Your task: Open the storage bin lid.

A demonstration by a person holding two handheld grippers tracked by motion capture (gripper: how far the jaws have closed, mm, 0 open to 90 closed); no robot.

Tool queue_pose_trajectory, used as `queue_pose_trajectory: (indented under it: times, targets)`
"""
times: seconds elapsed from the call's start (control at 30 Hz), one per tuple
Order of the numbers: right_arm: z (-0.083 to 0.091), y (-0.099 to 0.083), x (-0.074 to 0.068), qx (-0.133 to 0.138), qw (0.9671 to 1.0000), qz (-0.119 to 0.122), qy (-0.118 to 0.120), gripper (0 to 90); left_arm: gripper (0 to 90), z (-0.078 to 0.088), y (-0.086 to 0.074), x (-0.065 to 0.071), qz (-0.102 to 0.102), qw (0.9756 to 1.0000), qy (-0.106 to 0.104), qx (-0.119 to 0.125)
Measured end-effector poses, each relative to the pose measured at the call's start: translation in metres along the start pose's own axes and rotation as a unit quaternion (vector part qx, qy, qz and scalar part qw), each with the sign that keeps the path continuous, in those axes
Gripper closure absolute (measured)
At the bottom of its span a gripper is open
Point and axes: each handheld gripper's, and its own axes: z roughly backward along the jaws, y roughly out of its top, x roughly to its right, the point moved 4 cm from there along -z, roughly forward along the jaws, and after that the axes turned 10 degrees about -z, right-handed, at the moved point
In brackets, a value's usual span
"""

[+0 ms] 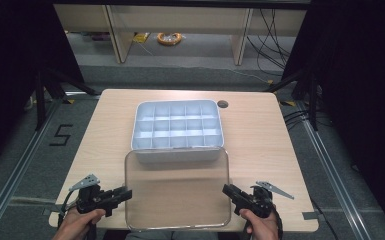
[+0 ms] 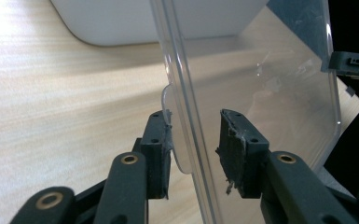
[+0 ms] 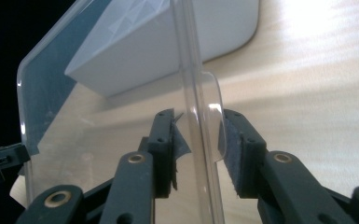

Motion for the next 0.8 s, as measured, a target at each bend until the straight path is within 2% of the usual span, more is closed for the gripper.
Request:
queue_pose_trajectory:
  times: [0.03,0.1,0.13,0.17,0.23,0.27,0.3,0.4,0.47,0.5,0.53,0.57,0.6,0.63,0.67,0.7,0.73,0.77,0.8]
  targets:
    - [0.000,-0.001,0.001,0.001,1.0000,0.004,0.003,66.8,62.6,0.000,-0.001,0.000,0.003,1.0000,0.002,-0.002]
    - [0.001,-0.003,0.001,-0.003,1.0000,0.002,-0.005,66.7,62.5,0.001,-0.003,0.001,0.001,1.0000,0.001,-0.003]
    - [0.001,-0.005,0.000,-0.002,0.9999,-0.008,-0.008,66.6,62.6,0.002,-0.004,0.002,0.002,1.0000,0.003,-0.008]
    - [0.001,-0.006,-0.002,-0.001,0.9999,-0.015,-0.004,66.5,62.5,0.001,-0.004,0.003,0.002,1.0000,0.003,-0.002]
    - [0.000,-0.006,0.002,-0.002,1.0000,0.006,-0.006,65.9,62.1,0.001,-0.006,0.004,0.004,0.9999,0.000,-0.009]
    - [0.000,-0.007,0.002,-0.005,1.0000,0.007,-0.004,65.7,61.8,0.001,-0.007,0.005,0.006,0.9999,0.000,-0.013]
    - [-0.001,-0.008,0.004,-0.006,0.9999,0.009,-0.013,65.6,61.5,0.001,-0.008,0.004,0.004,0.9998,0.002,-0.018]
    - [-0.001,-0.012,0.000,-0.018,0.9994,-0.019,-0.022,65.0,60.7,-0.001,-0.011,0.004,0.006,0.9996,0.005,-0.026]
    - [-0.003,-0.010,0.006,-0.008,0.9993,0.030,-0.022,64.9,60.3,-0.001,-0.012,0.004,0.005,0.9995,0.007,-0.030]
    - [-0.002,-0.013,0.001,-0.018,0.9996,-0.002,-0.024,64.9,60.2,-0.001,-0.012,0.004,0.004,0.9994,0.008,-0.032]
    - [-0.003,-0.012,0.005,-0.014,0.9994,0.021,-0.025,64.8,60.1,-0.001,-0.013,0.004,0.005,0.9994,0.008,-0.034]
    - [-0.002,-0.012,0.004,-0.019,0.9994,0.017,-0.025,64.7,60.0,0.000,-0.013,0.002,-0.003,0.9991,0.012,-0.041]
    - [-0.003,-0.013,0.005,-0.018,0.9993,0.021,-0.026,64.5,59.9,-0.001,-0.013,0.003,0.004,0.9994,0.012,-0.033]
    - [-0.004,-0.014,0.003,-0.017,0.9993,0.013,-0.030,64.4,59.8,-0.001,-0.014,0.002,-0.001,0.9990,0.008,-0.045]
    - [-0.005,-0.014,0.005,-0.022,0.9992,0.017,-0.028,64.4,59.5,-0.002,-0.015,0.002,0.008,0.9991,0.010,-0.041]
    - [-0.005,-0.016,0.004,-0.026,0.9991,0.007,-0.034,64.2,59.4,-0.003,-0.015,0.002,0.011,0.9990,0.009,-0.042]
    - [-0.005,-0.016,0.005,-0.026,0.9990,0.008,-0.036,64.1,59.4,-0.003,-0.016,0.001,0.009,0.9989,0.007,-0.045]
    - [-0.006,-0.015,0.008,-0.026,0.9989,0.024,-0.031,64.1,59.2,-0.004,-0.016,0.001,0.009,0.9989,0.007,-0.046]
    - [-0.006,-0.015,0.008,-0.027,0.9989,0.021,-0.034,64.1,59.2,-0.005,-0.016,0.001,0.010,0.9987,0.007,-0.049]
